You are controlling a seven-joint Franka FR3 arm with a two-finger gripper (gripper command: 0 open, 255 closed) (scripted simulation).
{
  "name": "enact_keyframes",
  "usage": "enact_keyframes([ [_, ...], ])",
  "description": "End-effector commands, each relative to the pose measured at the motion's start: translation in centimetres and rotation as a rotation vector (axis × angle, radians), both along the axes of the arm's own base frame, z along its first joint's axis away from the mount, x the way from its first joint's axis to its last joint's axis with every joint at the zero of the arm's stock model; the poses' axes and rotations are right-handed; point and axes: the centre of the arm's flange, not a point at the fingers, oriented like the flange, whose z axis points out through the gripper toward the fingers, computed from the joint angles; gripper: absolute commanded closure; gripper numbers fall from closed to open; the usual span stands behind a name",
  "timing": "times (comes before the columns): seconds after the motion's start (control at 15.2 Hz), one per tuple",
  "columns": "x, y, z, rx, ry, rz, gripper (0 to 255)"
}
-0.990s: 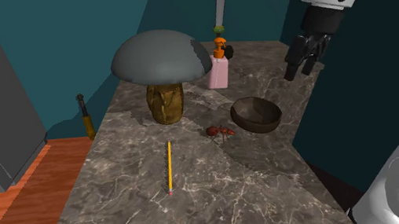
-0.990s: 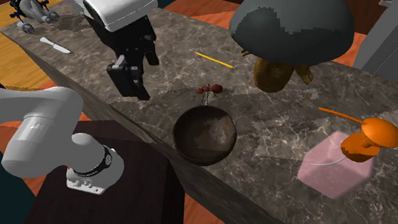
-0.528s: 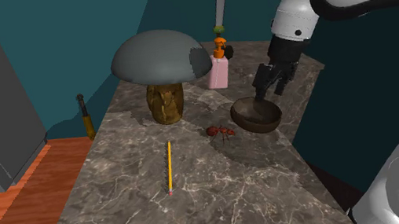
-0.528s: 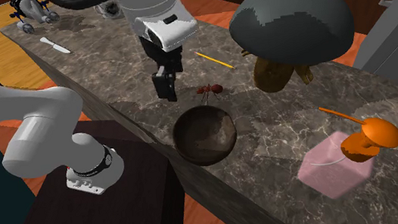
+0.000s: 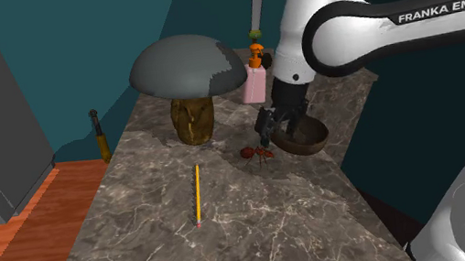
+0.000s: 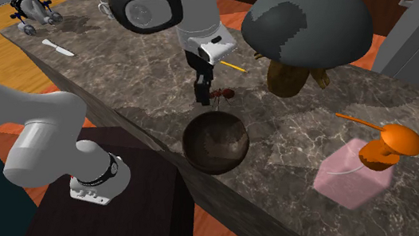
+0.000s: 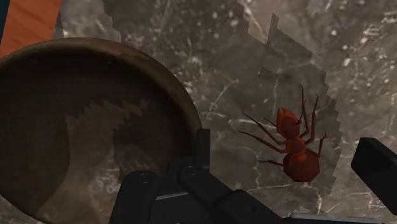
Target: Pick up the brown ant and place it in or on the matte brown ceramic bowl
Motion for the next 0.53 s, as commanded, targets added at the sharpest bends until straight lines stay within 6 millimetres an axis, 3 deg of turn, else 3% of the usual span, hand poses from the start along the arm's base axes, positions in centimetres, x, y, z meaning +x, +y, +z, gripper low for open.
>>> enact_keyframes([
  [0.0, 1.4, 1.3, -1.8, -0.002, 0.003, -0.005, 0],
  [0.46, 1.8, 1.8, -5.5, -0.003, 0.004, -0.006, 0],
])
